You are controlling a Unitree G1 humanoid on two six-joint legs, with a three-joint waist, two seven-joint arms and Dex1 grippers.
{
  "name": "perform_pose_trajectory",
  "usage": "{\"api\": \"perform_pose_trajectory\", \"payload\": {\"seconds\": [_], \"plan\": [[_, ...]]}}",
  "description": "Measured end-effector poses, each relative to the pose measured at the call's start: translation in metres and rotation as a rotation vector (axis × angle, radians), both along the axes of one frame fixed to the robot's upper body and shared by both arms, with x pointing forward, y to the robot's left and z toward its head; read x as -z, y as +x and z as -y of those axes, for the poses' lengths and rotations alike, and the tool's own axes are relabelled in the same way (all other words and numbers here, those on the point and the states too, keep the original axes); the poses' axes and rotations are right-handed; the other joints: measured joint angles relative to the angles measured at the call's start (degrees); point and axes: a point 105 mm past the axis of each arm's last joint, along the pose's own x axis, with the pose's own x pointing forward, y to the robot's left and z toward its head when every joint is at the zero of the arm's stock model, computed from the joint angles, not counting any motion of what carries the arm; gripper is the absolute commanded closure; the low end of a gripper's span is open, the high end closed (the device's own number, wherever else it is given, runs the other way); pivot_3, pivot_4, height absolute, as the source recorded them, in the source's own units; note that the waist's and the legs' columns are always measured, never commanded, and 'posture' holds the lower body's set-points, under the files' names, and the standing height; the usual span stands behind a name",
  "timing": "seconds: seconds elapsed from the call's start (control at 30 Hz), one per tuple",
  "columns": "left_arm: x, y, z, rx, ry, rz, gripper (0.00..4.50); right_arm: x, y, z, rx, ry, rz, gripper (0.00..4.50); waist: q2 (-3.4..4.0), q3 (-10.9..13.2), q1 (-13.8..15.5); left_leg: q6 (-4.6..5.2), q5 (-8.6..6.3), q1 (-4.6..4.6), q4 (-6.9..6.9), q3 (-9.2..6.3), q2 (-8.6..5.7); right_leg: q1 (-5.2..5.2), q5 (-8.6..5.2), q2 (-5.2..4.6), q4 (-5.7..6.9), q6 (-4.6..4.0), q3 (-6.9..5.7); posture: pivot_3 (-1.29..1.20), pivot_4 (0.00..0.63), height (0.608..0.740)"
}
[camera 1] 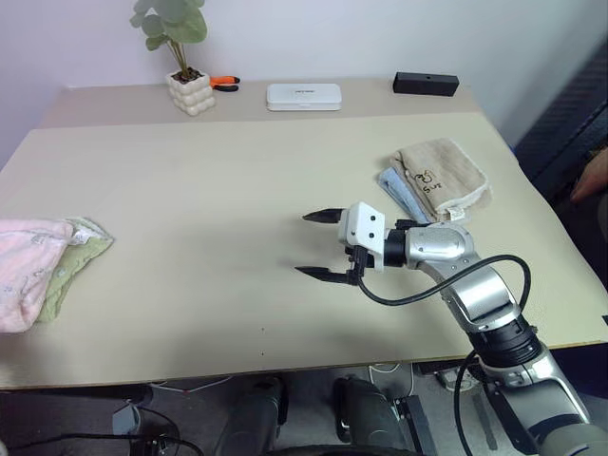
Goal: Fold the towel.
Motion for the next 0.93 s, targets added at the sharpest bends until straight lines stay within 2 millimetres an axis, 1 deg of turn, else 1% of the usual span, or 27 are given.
{"api": "perform_pose_trajectory", "payload": {"seconds": [0.07,0.13,0.17,0.2,0.27,0.33,0.4,0.43,0.47,0.5,0.53,0.57,0.6,0.67,0.73,0.8,0.83,0.93], "plan": [[-0.023,0.001,-0.001,0.033,0.15,-0.074,0.4,0.001,0.002,0.001,0.007,0.005,-0.008,0.0,0.01,0.0,0.3,0.0,0.0,0.01,0.01,0.02,0.0,0.04,-0.02,0.0,-0.03,-0.04,0.0,0.0,0.15,0.74],[-0.041,0.016,0.012,0.115,0.295,-0.138,0.4,0.001,0.005,0.001,0.026,0.027,-0.021,0.0,0.02,0.0,0.7,-0.1,-0.07,0.05,0.04,0.0,-0.02,0.02,-0.03,-0.02,-0.13,-0.06,-0.04,0.0,0.15,0.74],[-0.049,0.033,0.029,0.203,0.389,-0.171,0.4,-0.001,0.01,0.001,0.052,0.057,-0.031,0.0,0.03,0.0,1.0,-0.13,-0.09,0.06,0.05,0.0,-0.04,0.08,-0.03,-0.03,-0.16,-0.06,-0.05,0.0,0.15,0.74],[-0.053,0.049,0.048,0.292,0.456,-0.19,0.4,-0.001,0.014,0.001,0.077,0.074,-0.037,0.0,0.05,0.0,1.2,-0.14,-0.09,0.06,0.05,0.01,-0.06,0.09,-0.02,-0.04,-0.18,-0.08,-0.04,0.0,0.15,0.74],[-0.049,0.079,0.089,0.474,0.572,-0.241,0.4,0.0,0.022,0.006,0.133,0.098,-0.048,0.0,0.04,0.0,1.3,-0.12,-0.11,0.05,0.02,0.05,-0.06,0.08,0.0,-0.04,-0.2,-0.08,-0.02,0.0,0.15,0.74],[-0.038,0.101,0.127,0.63,0.679,-0.302,0.4,0.002,0.031,0.013,0.205,0.12,-0.061,0.0,0.03,0.0,0.9,-0.02,-0.05,0.0,-0.06,0.14,-0.06,0.06,0.01,-0.04,-0.14,-0.07,0.06,0.0,0.15,0.74],[-0.026,0.124,0.177,0.82,0.822,-0.356,0.4,0.002,0.045,0.025,0.321,0.171,-0.073,0.0,0.07,0.0,0.4,0.0,-0.01,0.0,-0.13,0.14,-0.03,-0.04,0.03,-0.04,-0.02,-0.06,0.09,0.0,0.15,0.74],[-0.023,0.129,0.192,0.873,0.853,-0.356,0.4,0.001,0.047,0.027,0.346,0.182,-0.074,0.0,0.11,0.0,0.4,-0.01,-0.01,-0.01,-0.13,0.14,-0.03,-0.06,0.03,-0.04,0.0,-0.05,0.08,0.0,0.15,0.74],[-0.017,0.137,0.218,0.963,0.916,-0.354,0.4,0.0,0.052,0.035,0.403,0.201,-0.074,0.0,0.18,0.0,0.4,0.0,-0.01,-0.01,-0.14,0.15,-0.03,-0.07,0.04,-0.02,0.0,-0.04,0.09,0.0,0.15,0.74],[-0.011,0.141,0.238,1.032,0.948,-0.346,0.4,0.0,0.056,0.041,0.448,0.217,-0.073,0.0,0.22,0.0,0.2,0.0,-0.01,-0.01,-0.15,0.21,-0.01,-0.1,0.05,0.0,0.0,-0.02,0.14,0.0,0.15,0.74],[-0.005,0.143,0.249,1.072,0.958,-0.339,0.4,0.0,0.059,0.047,0.486,0.224,-0.074,0.0,0.23,0.0,0.0,0.01,-0.01,0.0,-0.18,0.24,-0.01,-0.13,0.1,0.01,0.0,0.06,0.18,0.0,0.15,0.74],[0.002,0.145,0.259,1.107,0.957,-0.337,0.4,0.003,0.061,0.057,0.543,0.23,-0.079,0.0,0.25,0.0,-0.1,0.01,-0.01,0.01,-0.2,0.26,0.0,-0.14,0.14,0.02,0.01,0.13,0.2,0.0,0.15,0.74],[0.009,0.146,0.262,1.128,0.952,-0.349,0.4,0.007,0.063,0.065,0.588,0.23,-0.093,0.0,0.25,0.0,-0.2,0.01,-0.01,0.01,-0.21,0.26,0.04,-0.17,0.15,0.04,0.02,0.15,0.2,0.0,0.15,0.74],[0.022,0.146,0.264,1.158,0.959,-0.384,0.4,0.022,0.061,0.085,0.691,0.223,-0.141,0.0,0.27,0.0,0.0,-0.01,-0.02,0.0,-0.22,0.26,0.11,-0.18,0.15,0.08,0.04,0.15,0.19,0.0,0.15,0.74],[0.028,0.147,0.265,1.183,0.969,-0.396,0.4,0.035,0.053,0.098,0.764,0.22,-0.183,0.0,0.35,0.0,0.3,-0.01,-0.02,0.0,-0.2,0.26,0.13,-0.18,0.14,0.09,0.04,0.14,0.19,0.0,0.15,0.74],[0.032,0.148,0.264,1.199,0.981,-0.405,0.4,0.042,0.045,0.102,0.787,0.21,-0.206,0.0,0.43,0.1,0.3,-0.01,-0.02,-0.01,-0.16,0.31,0.13,-0.17,0.07,0.08,0.02,0.0,0.21,0.0,0.15,0.74],[0.033,0.148,0.264,1.203,0.985,-0.407,0.4,0.043,0.041,0.101,0.788,0.212,-0.209,0.0,0.43,0.1,0.3,-0.01,-0.02,-0.01,-0.15,0.32,0.13,-0.16,0.06,0.08,0.02,-0.01,0.22,0.0,0.15,0.74],[0.036,0.15,0.263,1.218,0.992,-0.403,0.4,0.036,0.036,0.099,0.779,0.217,-0.191,0.0,0.44,0.1,0.3,0.0,-0.02,0.0,-0.1,0.32,0.13,-0.15,0.06,0.08,0.02,-0.01,0.22,0.0,0.15,0.74]]}}
